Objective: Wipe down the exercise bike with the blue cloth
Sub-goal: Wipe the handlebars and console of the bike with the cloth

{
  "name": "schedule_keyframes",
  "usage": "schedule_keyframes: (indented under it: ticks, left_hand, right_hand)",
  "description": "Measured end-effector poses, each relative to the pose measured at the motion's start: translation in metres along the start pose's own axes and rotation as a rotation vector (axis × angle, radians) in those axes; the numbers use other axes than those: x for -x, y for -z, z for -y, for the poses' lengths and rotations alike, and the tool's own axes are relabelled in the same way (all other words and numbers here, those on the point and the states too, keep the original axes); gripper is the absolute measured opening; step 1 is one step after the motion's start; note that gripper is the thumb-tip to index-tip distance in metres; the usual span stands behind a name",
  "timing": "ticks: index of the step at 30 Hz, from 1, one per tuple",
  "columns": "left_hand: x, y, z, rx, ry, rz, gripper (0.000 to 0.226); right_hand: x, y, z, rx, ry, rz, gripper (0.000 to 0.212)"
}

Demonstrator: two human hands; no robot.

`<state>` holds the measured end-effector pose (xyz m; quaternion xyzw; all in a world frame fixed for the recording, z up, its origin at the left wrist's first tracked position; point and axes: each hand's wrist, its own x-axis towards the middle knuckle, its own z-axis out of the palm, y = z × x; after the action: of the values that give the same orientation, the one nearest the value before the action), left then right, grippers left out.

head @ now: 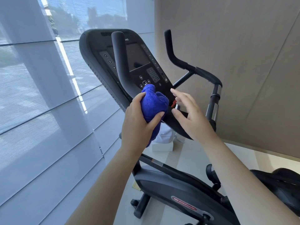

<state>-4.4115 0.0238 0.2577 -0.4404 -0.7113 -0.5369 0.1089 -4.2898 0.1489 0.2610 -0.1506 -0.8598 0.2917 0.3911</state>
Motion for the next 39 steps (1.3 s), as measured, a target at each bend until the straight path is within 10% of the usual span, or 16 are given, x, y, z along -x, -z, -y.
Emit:
schedule_keyframes:
  ticks: [8,16,22,27,39]
  left_hand:
    - [-0.008,0.001,-0.024,-0.069,-0.137,0.018,0.073]
    - [-0.009,-0.026,-0.040,-0.237,-0.174,0.099,0.077]
    - [-0.001,-0.043,-0.021,-0.511,-0.272,0.128,0.061]
    - [0.009,-0.038,-0.015,-0.508,-0.301,0.112,0.060]
    - [-0.027,-0.001,0.018,-0.217,-0.386,0.093,0.047]
  right_hand:
    - [0.002,0.022,0.016,-0.018,0.092,-0.015,0.011]
    - [0.006,0.057,0.015,-0.197,-0.284,-0.299,0.016]
    - [0.006,0.057,-0.015,0.190,-0.598,-0.260,0.009]
    - [0.005,0.031,-0.001,0.470,-0.270,-0.394,0.036]
    - [-0.003,0.009,0.013,0.541,-0.259,0.188,0.069]
